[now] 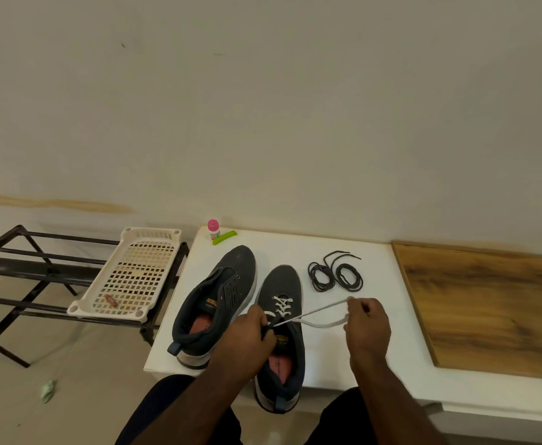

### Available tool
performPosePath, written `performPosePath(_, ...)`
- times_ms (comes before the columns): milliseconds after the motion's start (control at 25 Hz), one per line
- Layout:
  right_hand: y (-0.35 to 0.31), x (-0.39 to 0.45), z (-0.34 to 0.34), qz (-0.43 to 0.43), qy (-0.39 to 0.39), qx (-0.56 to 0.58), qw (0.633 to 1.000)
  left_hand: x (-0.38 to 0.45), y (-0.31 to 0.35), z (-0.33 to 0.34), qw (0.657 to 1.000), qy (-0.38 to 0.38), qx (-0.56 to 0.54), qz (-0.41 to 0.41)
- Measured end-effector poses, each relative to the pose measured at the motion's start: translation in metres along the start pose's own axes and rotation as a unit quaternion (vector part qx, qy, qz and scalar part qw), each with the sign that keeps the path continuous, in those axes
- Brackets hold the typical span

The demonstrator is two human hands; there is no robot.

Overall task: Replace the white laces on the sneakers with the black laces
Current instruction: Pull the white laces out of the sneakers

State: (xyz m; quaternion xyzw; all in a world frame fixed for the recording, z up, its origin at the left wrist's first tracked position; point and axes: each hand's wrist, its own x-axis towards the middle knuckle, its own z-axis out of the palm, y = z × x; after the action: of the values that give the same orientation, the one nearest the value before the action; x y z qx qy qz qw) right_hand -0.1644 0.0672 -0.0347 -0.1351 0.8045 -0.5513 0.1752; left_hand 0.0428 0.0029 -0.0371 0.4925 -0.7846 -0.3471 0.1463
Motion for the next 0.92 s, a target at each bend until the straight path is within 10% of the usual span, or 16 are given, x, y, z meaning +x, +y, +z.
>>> performPosePath(80, 0.010, 0.006, -0.001, 0.050, 0.019, 0.014, 0.998, 0.000, -0.001, 0.000, 1.000, 0.001, 0.001, 0.001)
performPosePath(240, 0.007, -0.008, 0.000, -0.097, -0.154, -0.251, 0.951, -0.001, -0.001, 0.002, 1.000, 0.011, 0.015, 0.014)
performPosePath(440, -0.016, -0.055, 0.022, -0.173, -0.340, -0.268, 0.885, -0.001, 0.002, 0.003, 0.998, 0.004, 0.047, 0.034)
performPosePath(720, -0.005, -0.044, 0.012, -0.135, -0.246, -0.307, 0.910, 0.001, -0.011, -0.016, 1.000, -0.010, 0.008, -0.013)
performPosePath(920, -0.005, -0.057, 0.016, -0.140, -0.262, -0.292, 0.909, -0.002, 0.007, -0.007, 0.985, 0.020, 0.093, 0.144)
